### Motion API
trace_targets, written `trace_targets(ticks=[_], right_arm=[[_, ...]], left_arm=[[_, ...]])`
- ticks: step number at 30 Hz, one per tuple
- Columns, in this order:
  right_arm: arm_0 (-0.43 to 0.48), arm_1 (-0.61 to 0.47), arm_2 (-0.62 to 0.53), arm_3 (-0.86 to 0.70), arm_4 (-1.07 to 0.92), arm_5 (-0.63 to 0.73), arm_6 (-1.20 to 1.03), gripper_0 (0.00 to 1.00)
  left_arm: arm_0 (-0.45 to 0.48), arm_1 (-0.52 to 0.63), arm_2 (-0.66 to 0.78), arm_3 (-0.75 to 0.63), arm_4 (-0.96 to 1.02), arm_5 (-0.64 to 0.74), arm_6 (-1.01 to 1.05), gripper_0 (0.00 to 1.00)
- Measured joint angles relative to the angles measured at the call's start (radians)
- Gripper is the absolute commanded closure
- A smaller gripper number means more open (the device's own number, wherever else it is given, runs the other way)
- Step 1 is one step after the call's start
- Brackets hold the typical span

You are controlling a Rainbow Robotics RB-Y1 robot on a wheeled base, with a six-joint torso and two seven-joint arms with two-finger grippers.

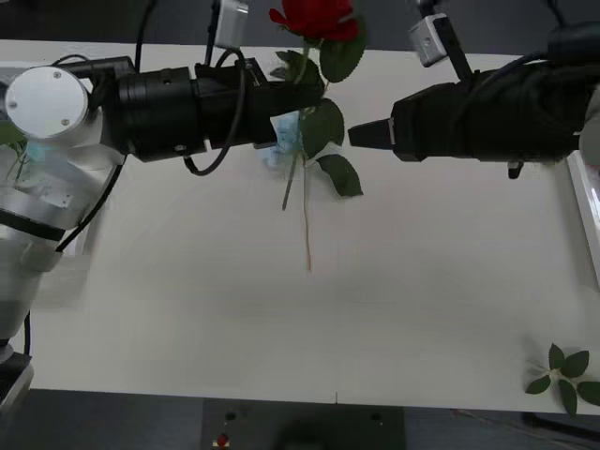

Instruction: Put the red flowers into the right box and the blue flowers into the left box

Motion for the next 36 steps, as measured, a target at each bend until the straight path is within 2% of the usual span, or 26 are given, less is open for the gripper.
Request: trace_targets(ticks=[8,18,19,20,21,22,23,36], right_arm=[[0.045,0.094,0.066,0.021,0.034,-0.059,0.0,0.0],[0.053,0.107,0.247,0.046,0.057,-0.324,0.0,0.0],[0.061,0.117,0.25,0.056,0.06,-0.348,0.0,0.08],[0.071,0.13,0.25,0.064,0.067,-0.363,0.0,0.08],[0.08,0.14,0.248,0.07,0.076,-0.368,0.0,0.6],[0.089,0.153,0.243,0.075,0.081,-0.369,0.0,0.97],[0.097,0.162,0.237,0.079,0.082,-0.37,0.0,1.0],[0.127,0.178,0.232,0.083,0.082,-0.51,0.0,1.0]], left_arm=[[0.0,-0.02,-0.099,0.0,-0.001,-0.085,-0.006,1.0],[0.0,-0.059,-0.099,-0.001,-0.003,-0.114,-0.066,1.0],[0.0,-0.059,-0.099,-0.001,-0.003,-0.114,-0.066,1.0],[0.0,-0.059,-0.099,-0.001,-0.003,-0.114,-0.066,1.0],[0.0,-0.059,-0.099,-0.001,-0.003,-0.114,-0.066,1.0],[0.0,-0.059,-0.099,-0.001,-0.003,-0.114,-0.066,1.0],[0.0,-0.059,-0.099,-0.001,-0.003,-0.114,-0.066,1.0],[0.0,-0.059,-0.099,-0.001,0.018,-0.114,-0.066,1.0]])
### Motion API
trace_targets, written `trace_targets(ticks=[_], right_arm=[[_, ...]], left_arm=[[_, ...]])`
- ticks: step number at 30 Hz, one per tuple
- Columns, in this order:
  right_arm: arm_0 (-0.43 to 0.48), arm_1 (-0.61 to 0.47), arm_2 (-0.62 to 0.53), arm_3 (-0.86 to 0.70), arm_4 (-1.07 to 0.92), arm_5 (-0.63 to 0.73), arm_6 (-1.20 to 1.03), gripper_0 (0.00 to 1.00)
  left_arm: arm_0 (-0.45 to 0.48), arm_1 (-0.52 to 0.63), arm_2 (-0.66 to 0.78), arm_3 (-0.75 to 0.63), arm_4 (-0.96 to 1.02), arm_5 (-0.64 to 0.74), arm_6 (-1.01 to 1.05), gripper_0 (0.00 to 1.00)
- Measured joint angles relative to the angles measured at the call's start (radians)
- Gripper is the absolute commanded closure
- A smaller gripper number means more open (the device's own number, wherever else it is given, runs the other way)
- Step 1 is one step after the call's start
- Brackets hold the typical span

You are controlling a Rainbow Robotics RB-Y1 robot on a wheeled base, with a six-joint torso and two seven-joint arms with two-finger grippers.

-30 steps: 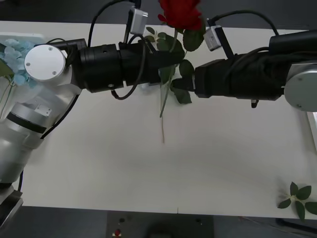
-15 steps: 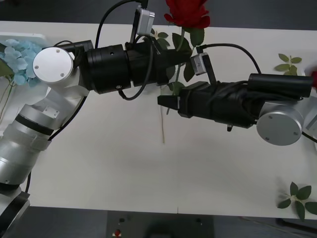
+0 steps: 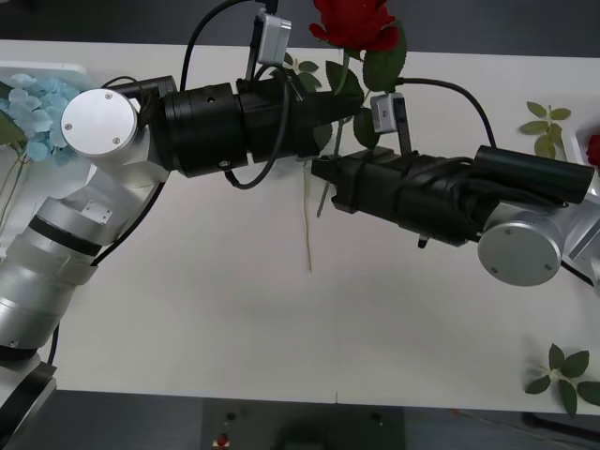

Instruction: Put the red flowers into the right box and the blue flowers into the left box

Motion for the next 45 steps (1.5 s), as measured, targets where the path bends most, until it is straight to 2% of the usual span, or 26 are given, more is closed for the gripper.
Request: trace_targets(ticks=[3,4,5,6,7,19,25,27,30,32,36,41,43,45], right_arm=[[0.001,0.0,0.0,-0.002,0.0,0.0,0.0,1.0],[0.001,0.0,0.0,-0.002,0.0,0.0,0.0,1.0],[0.001,0.0,0.0,-0.002,-0.001,-0.001,0.0,1.0],[0.001,0.0,0.0,-0.001,-0.005,-0.002,0.0,1.0],[0.001,0.0,0.0,-0.001,-0.011,-0.006,0.0,1.0],[0.002,-0.011,0.0,0.003,-0.078,-0.075,0.0,1.0],[0.016,-0.144,-0.046,0.0,-0.193,-0.044,0.0,1.0],[0.039,-0.209,-0.125,-0.003,-0.243,0.092,0.0,1.0],[0.079,-0.285,-0.339,0.007,-0.41,0.465,-0.001,1.0],[0.101,-0.305,-0.502,0.038,-0.486,0.633,-0.001,1.0],[0.1,-0.305,-0.809,0.185,-0.519,1.073,-0.002,1.0],[0.076,-0.307,-1.01,0.365,-0.474,1.332,-0.019,1.0],[0.069,-0.309,-1.046,0.418,-0.4,1.43,-0.024,1.0],[0.07,-0.323,-1.056,0.456,-0.323,1.467,-0.024,1.0]], left_arm=[[0.0,0.0,0.0,0.0,0.0,0.0,0.0,0.99],[0.0,0.0,0.0,0.0,0.0,0.0,0.0,0.72],[0.0,0.0,0.0,0.0,0.0,0.0,0.0,0.58],[0.0,0.0,0.0,0.0,0.0,0.0,0.0,0.2],[0.0,0.0,0.0,0.0,0.002,0.0,0.0,0.01],[0.0,0.0,0.0,0.0,0.015,0.0,0.0,0.0],[0.0,0.002,0.005,0.0,0.066,0.0,0.0,0.0],[0.0,0.006,0.02,0.0,0.079,0.0,0.0,0.0],[0.0,0.028,0.063,0.0,0.095,0.026,0.0,0.0],[0.0,0.051,0.106,0.0,0.095,0.076,0.0,0.0],[0.0,0.119,0.212,0.001,0.095,0.195,0.0,0.0],[0.001,0.226,0.299,0.009,0.065,0.27,0.046,0.0],[0.001,0.271,0.304,0.01,0.01,0.271,0.168,0.0],[0.002,0.31,0.302,0.01,-0.056,0.271,0.298,0.0]])
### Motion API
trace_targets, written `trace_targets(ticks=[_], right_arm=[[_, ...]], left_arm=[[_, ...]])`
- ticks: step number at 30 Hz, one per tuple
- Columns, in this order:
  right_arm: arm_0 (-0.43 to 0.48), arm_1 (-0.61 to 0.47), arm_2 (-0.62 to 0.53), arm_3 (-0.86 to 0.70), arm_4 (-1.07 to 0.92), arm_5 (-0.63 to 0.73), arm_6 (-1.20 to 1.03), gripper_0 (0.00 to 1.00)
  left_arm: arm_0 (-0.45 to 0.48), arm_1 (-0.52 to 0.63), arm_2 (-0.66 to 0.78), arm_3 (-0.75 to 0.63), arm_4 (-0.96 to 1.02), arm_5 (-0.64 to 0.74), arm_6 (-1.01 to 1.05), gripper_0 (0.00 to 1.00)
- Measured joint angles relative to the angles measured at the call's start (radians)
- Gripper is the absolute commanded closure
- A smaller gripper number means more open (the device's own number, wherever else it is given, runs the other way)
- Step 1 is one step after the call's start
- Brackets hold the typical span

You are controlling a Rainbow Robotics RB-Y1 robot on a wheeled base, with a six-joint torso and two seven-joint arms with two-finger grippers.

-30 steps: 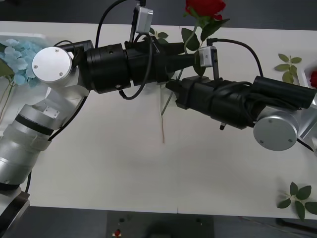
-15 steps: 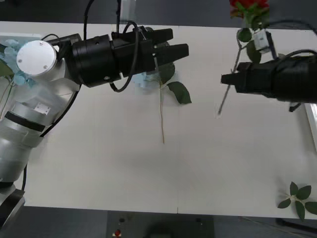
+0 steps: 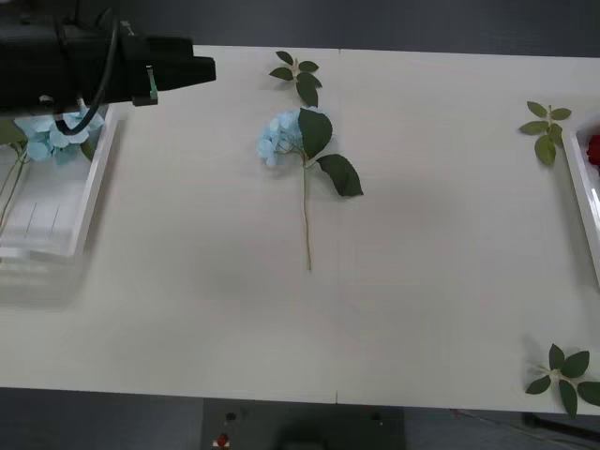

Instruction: Put the red flowers into the right box and the blue flowers into the left box

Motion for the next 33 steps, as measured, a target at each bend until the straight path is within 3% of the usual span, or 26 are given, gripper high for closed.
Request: trace_targets(ticks=[4,8,12,16,19,24,33], right_arm=[[0.0,-0.046,0.028,0.061,0.167,0.091,0.0,1.0],[0.003,-0.055,0.05,0.131,0.352,0.096,0.009,1.0],[0.038,-0.055,0.054,0.195,0.512,0.015,0.127,1.0],[0.068,-0.041,0.063,0.264,0.665,-0.067,0.265,1.0],[0.072,-0.003,0.103,0.307,0.803,-0.21,0.268,1.0],[0.071,0.1,0.144,0.313,0.974,-0.312,0.268,1.0],[0.071,0.344,0.205,0.338,1.204,-0.5,0.148,1.0]], left_arm=[[0.003,0.054,0.0,0.001,-0.151,0.0,0.145,0.0],[0.003,0.059,-0.011,-0.008,-0.342,0.0,0.355,0.0],[0.004,0.059,-0.062,-0.05,-0.511,0.0,0.695,0.0],[0.003,0.059,-0.117,-0.108,-0.638,0.062,0.858,0.0],[0.004,0.059,-0.124,-0.149,-0.697,0.173,0.936,0.0],[-0.002,0.059,-0.142,-0.196,-0.776,0.249,1.106,0.0],[-0.155,0.024,-0.438,-0.177,-1.014,0.278,1.346,0.0]])
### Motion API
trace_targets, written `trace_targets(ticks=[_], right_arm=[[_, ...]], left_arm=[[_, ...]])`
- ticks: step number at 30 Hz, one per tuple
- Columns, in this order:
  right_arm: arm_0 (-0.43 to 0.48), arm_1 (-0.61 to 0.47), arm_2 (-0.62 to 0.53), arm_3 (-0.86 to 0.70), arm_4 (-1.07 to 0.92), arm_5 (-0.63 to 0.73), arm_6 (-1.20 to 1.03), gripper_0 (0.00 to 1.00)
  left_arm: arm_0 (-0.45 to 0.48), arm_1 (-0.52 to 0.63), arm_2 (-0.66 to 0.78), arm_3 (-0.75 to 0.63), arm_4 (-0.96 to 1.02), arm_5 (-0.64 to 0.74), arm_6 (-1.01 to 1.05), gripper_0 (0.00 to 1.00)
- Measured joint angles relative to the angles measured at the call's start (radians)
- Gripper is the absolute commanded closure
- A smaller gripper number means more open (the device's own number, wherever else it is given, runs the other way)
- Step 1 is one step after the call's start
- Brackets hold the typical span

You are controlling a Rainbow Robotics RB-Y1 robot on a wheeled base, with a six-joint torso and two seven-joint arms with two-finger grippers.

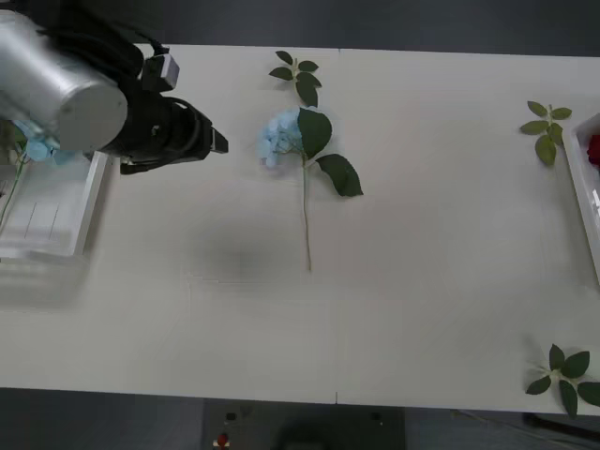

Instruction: Put the red flowers into the right box and the blue flowers into the left box

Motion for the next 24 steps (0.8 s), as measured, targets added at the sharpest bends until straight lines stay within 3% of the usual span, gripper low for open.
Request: trace_targets(ticks=[4,11,12,13,14,15,16,18,24], right_arm=[[0.0,0.026,0.041,0.001,0.065,-0.009,-0.071,1.0],[0.0,0.027,0.006,0.002,0.096,-0.008,-0.071,1.0],[0.0,0.027,0.002,0.002,0.11,-0.008,-0.071,0.89],[0.0,0.027,0.001,0.002,0.123,-0.008,-0.071,0.67],[0.0,0.027,0.001,0.002,0.134,-0.008,-0.07,0.52],[0.0,0.027,0.002,0.002,0.145,-0.008,-0.067,0.27],[0.0,0.026,0.002,0.002,0.154,-0.009,-0.061,0.13],[0.0,0.026,0.002,0.002,0.172,-0.011,-0.025,0.04],[0.006,0.026,-0.016,0.003,0.187,-0.024,0.101,0.04]], left_arm=[[-0.059,-0.092,-0.05,0.063,-0.09,0.066,0.016,0.0],[-0.122,-0.224,-0.094,0.208,-0.199,0.066,0.023,0.0],[-0.13,-0.237,-0.103,0.226,-0.21,0.058,0.024,0.0],[-0.137,-0.25,-0.113,0.246,-0.224,0.049,0.026,0.0],[-0.142,-0.262,-0.122,0.266,-0.239,0.038,0.029,0.0],[-0.147,-0.275,-0.13,0.287,-0.259,0.025,0.032,0.0],[-0.149,-0.287,-0.135,0.307,-0.278,0.014,0.032,0.0],[-0.15,-0.314,-0.142,0.348,-0.318,-0.011,0.033,0.0],[-0.15,-0.381,-0.148,0.438,-0.373,-0.053,0.033,0.0]])
